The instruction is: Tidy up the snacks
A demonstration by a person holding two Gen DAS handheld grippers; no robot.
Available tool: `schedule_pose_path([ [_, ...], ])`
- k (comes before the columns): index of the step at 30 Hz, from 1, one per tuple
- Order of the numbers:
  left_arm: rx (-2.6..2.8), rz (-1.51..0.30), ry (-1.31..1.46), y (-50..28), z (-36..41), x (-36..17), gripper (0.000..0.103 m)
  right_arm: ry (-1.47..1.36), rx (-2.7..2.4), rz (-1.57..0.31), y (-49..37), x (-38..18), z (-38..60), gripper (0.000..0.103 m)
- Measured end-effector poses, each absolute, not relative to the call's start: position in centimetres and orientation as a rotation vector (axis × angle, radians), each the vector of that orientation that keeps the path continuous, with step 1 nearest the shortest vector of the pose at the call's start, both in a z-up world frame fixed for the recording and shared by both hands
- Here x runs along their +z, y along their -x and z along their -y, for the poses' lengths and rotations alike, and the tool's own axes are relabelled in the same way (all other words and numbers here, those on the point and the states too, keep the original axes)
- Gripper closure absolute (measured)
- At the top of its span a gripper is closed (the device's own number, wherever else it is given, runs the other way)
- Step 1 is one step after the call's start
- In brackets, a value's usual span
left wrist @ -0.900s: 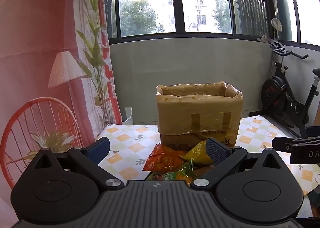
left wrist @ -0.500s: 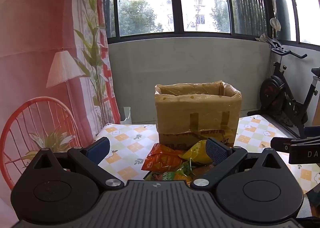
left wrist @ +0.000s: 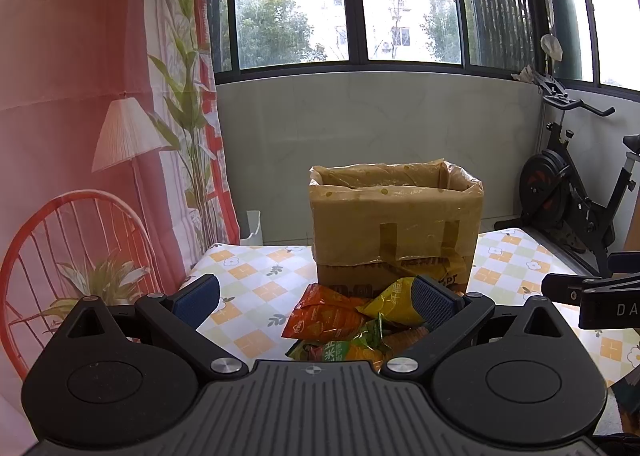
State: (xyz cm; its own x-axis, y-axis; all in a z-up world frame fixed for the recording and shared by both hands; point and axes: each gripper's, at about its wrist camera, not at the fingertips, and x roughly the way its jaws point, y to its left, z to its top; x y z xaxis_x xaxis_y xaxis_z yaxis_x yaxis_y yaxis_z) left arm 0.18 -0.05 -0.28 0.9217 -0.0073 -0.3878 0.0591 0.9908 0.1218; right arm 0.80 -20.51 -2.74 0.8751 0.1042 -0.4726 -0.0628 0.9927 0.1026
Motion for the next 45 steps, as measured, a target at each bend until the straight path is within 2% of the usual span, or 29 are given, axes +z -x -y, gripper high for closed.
schedule_pose_path([
  [45, -0.034, -0.421, -0.126, -0.38, -0.16, -0.37, 0.000, -0.086, 0.088, -0.499, -0.91, -2.78, 20.57, 0.000],
])
